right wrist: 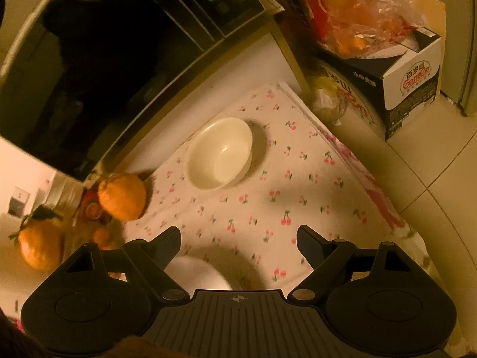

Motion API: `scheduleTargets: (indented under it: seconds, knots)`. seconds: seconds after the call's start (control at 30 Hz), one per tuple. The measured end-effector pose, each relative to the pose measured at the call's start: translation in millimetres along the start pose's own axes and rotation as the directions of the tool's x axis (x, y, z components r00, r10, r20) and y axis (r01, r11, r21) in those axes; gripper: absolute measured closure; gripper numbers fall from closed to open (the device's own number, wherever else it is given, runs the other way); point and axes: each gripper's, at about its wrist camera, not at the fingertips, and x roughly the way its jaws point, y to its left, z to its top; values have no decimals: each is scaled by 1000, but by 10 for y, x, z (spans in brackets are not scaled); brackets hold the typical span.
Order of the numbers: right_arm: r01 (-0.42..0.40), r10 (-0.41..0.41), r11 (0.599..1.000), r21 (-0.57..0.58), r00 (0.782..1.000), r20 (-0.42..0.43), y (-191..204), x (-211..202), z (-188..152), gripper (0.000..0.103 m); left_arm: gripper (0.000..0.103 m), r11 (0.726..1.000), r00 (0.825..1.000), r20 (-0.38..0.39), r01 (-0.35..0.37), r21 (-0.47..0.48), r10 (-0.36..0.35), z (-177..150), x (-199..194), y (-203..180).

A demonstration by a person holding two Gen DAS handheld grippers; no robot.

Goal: Organize plates and bowls
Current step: 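Close the left tool on a white bowl rim while the right tool grips another bowl, then carry both held white bowls back toward the plate stack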

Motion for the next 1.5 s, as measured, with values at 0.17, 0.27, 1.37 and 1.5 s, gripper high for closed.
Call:
scheduleTargets:
  seconds: [0.17, 0.27, 1.37, 1.5]
  knots:
    - [-16, 17, 999, 33, 1000, -15, -1, 242, 221, 16, 1, 1000, 1000, -21, -7, -5, 7, 224, 306, 25]
    - [-13, 14, 999, 39, 1000, -16, -1, 389, 326, 16, 1, 1000, 999, -40, -3, -26, 2, 303, 512, 53]
    - [-69, 70, 993, 91, 998, -1, -352, 1108, 702, 86, 76, 980, 991, -89, 84, -181, -102, 498, 1527, 59]
    - [-76, 76, 995, 63, 997, 13, -325, 1100, 684, 96, 86, 982, 991, -92, 80, -172, -97, 495, 1544, 16]
